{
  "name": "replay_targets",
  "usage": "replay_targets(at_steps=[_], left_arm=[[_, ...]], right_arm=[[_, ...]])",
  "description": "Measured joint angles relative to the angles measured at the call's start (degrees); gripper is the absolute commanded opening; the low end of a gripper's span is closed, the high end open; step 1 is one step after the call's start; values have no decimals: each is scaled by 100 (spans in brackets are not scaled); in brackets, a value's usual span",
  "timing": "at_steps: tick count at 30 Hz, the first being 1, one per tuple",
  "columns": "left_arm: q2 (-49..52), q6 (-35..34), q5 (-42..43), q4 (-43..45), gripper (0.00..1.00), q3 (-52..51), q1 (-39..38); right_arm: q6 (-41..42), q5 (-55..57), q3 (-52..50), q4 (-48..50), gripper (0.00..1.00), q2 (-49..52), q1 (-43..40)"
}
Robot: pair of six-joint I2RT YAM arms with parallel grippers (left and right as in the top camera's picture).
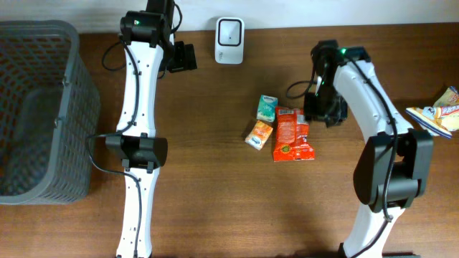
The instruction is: Scan the item barcode
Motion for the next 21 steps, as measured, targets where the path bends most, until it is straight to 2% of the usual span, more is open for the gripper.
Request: replay_targets(at_steps=[1, 4, 5, 6, 9, 10, 16, 18, 19, 21], left_arm=[[0, 0, 2, -7, 99, 0, 0], [0, 0, 0, -7, 99, 0, 0], [0, 0, 0, -4, 99, 0, 0], [0, 0, 0, -4, 99, 0, 0], [0, 0, 0, -7, 99, 0, 0], [0, 0, 0, -2, 99, 0, 0], [0, 0, 0, -4, 99, 0, 0], [0, 0, 0, -9, 99, 0, 0], [0, 0, 0, 4, 99, 0, 0], [0, 0, 0, -7, 99, 0, 0]], right_arm=[[-46, -28, -304, 87, 98, 2, 15], [-116, -144, -986, 503, 96, 4, 15], [-125, -247, -1228, 750, 65, 7, 15], [-140, -374, -1377, 929, 45, 4, 15], [-168, -780, -1528, 1305, 10, 0, 15], [-173, -848, -1528, 1314, 4, -2, 15], [-168, -828, -1316, 1099, 4, -2, 11], [4, -415, -859, 601, 4, -2, 11], [330, 151, -490, 68, 4, -13, 11], [868, 1001, -42, -363, 4, -42, 11]])
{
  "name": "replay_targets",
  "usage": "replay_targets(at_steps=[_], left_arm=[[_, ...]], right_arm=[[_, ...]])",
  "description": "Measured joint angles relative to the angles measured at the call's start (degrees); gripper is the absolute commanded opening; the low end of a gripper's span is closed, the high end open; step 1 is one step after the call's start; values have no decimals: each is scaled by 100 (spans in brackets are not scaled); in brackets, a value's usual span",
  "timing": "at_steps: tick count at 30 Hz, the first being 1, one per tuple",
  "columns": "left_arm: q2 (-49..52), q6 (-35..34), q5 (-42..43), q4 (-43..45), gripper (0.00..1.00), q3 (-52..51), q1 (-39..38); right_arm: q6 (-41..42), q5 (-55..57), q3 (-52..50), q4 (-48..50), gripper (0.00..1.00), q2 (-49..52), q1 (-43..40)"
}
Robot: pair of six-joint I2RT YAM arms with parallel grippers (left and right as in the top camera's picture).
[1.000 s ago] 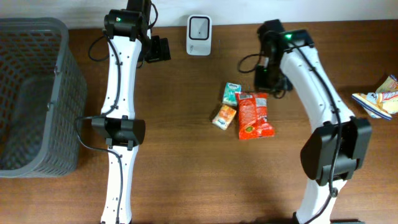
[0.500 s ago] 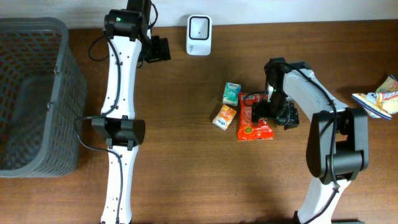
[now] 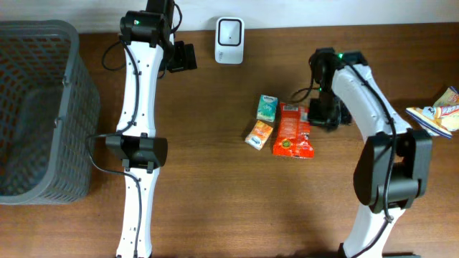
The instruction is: Scan the item barcode
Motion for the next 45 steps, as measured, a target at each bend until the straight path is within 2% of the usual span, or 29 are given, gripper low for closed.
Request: replay_targets(at_steps=[2, 3, 4, 6, 7, 10, 15, 17, 20, 28, 29, 30, 32, 34, 36, 38, 41, 45], left_arm=[[0, 0, 0, 4, 99, 0, 0], [0, 0, 0, 4, 99, 0, 0], [0, 0, 0, 2, 99, 0, 0], [0, 0, 0, -7, 99, 0, 0], [0, 0, 0, 2, 99, 0, 0], [0, 0, 0, 4, 99, 0, 0], [0, 0, 0, 2, 99, 0, 0], [0, 0, 0, 2, 99, 0, 0], [0, 0, 0, 4, 99, 0, 0], [0, 0, 0, 4, 99, 0, 0], [0, 0, 0, 0, 99, 0, 0], [0, 0, 0, 2, 99, 0, 0], [0, 0, 0, 2, 99, 0, 0], [0, 0, 0, 2, 99, 0, 0], [0, 0, 0, 2, 99, 0, 0], [0, 0, 0, 2, 99, 0, 0], [0, 0, 0, 2, 99, 0, 0], [0, 0, 0, 4, 99, 0, 0]], right_arm=[[269, 433, 122, -63, 7, -17, 0], [310, 452, 122, -26, 13, -17, 0], [127, 262, 79, 247, 31, -22, 0], [-468, -433, -105, 774, 77, -31, 24], [-761, -885, -284, 1001, 81, -31, 105], [-1132, -1327, -557, 1161, 82, -31, 476], [-732, -96, -586, 1384, 84, -31, 1596], [-348, 420, -713, 1624, 84, -31, 2044], [129, 846, -1198, 1996, 83, -33, 2184], [354, 1331, -2288, 3523, 80, -179, 2184], [356, 1456, -2430, 3711, 68, -240, 2186], [372, 1565, -2542, 3834, 52, -289, 2184], [387, 1725, -2660, 3866, 41, -289, 2184], [400, 1794, -2719, 3851, 15, -286, 2184], [372, 1843, -2723, 3834, 12, -284, 2186], [378, 1860, -2660, 3665, 4, -278, 2184], [374, 1633, -2127, 3003, 4, -208, 2162], [203, 730, -992, 2238, 4, -184, 1779]])
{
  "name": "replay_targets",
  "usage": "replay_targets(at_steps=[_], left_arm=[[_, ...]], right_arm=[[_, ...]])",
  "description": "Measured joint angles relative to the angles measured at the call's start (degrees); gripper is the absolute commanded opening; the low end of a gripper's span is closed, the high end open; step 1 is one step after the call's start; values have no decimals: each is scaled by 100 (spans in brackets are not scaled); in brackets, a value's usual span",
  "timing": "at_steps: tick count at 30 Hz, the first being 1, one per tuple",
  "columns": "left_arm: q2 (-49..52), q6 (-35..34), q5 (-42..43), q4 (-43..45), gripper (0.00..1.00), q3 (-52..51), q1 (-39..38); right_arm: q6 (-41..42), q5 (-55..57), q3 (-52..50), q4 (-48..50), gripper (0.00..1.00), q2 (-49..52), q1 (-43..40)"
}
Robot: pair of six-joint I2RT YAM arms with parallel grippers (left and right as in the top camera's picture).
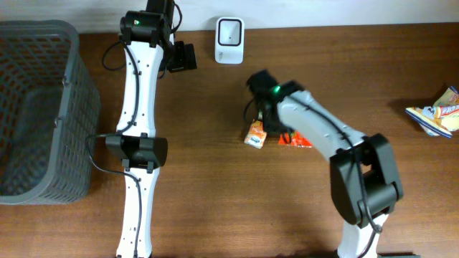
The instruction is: Scan the item barcode
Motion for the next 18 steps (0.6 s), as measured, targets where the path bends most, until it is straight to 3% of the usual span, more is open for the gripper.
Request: replay_targets(at_steps=[8, 13, 18], left_arm=[[0, 0, 2, -4, 99, 0, 0], [0, 0, 0, -2, 99, 0, 0], [0, 0, 0, -2, 99, 0, 0]], right_arm=[[-1287, -3576, 184, -52, 4, 2, -2328], [-1899, -5215, -273, -31, 4, 2, -3978], [-2597, -6837, -409, -354, 4, 2, -5012]])
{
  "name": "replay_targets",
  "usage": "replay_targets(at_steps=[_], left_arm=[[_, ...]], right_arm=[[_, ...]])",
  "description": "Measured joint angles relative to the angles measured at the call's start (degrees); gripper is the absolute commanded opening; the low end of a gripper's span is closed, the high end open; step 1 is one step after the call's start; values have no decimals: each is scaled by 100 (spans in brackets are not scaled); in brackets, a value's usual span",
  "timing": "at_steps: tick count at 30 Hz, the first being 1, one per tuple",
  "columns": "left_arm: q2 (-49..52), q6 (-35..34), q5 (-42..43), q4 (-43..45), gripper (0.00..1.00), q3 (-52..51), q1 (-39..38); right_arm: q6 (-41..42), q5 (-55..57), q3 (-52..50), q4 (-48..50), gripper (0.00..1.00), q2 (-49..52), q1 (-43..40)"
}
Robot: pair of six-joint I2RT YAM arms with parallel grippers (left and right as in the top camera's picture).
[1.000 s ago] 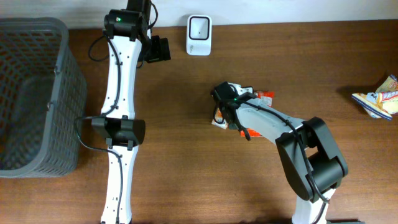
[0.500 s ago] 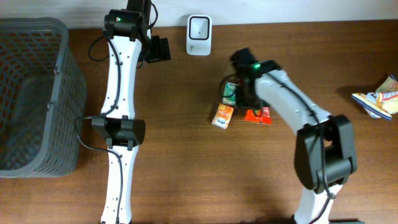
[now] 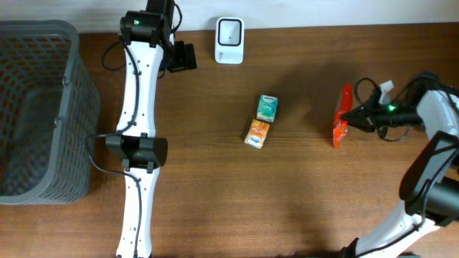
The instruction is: Scan the item barcode
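A red-orange snack packet (image 3: 341,120) hangs edge-on above the table at the right, turned so only its narrow side shows. My right gripper (image 3: 353,115) is shut on the packet's right side, its arm reaching in from the right edge. The white barcode scanner (image 3: 229,31) stands at the back centre, well to the left of the held packet. My left gripper (image 3: 183,57) hangs still near the back left of the scanner with nothing in it; its jaws are too dark to read.
A small teal packet (image 3: 267,107) and a small orange packet (image 3: 257,133) lie flat at mid-table. A grey mesh basket (image 3: 39,107) fills the left edge. The left arm's base (image 3: 136,150) stands right of the basket.
The right arm was stretched left over the small packets, with the red packet flat beneath it. Now the arm is at the right and holds the red packet up on edge. The left arm is unchanged.
First the red packet lay flat beside the teal and orange packets, with my right gripper at its upper right corner. Then the gripper was at its right edge and the packet had shifted slightly. Later the arm lay across the packets; now the packet is lifted at the right.
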Motion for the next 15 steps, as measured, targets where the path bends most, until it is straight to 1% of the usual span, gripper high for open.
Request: replay_targets(at_steps=[3, 6, 10, 12, 13, 14, 15], left_arm=[[0, 0, 0, 0, 99, 0, 0], [0, 0, 0, 0, 99, 0, 0], [0, 0, 0, 2, 99, 0, 0], [0, 0, 0, 0, 99, 0, 0], [0, 0, 0, 0, 99, 0, 0], [0, 0, 2, 0, 99, 0, 0], [0, 0, 0, 0, 99, 0, 0]], right_arm=[[-328, -1425, -28, -190, 4, 0, 26], [-413, -2057, -33, -31, 4, 0, 297], [-455, -2409, -103, 81, 4, 83, 544], [-457, -2479, -505, 232, 5, 310, 566], [-450, -2422, -769, 472, 9, 411, 566], [-455, -2267, -922, 588, 10, 455, 566], [-417, -1862, -1032, 621, 11, 503, 542]])
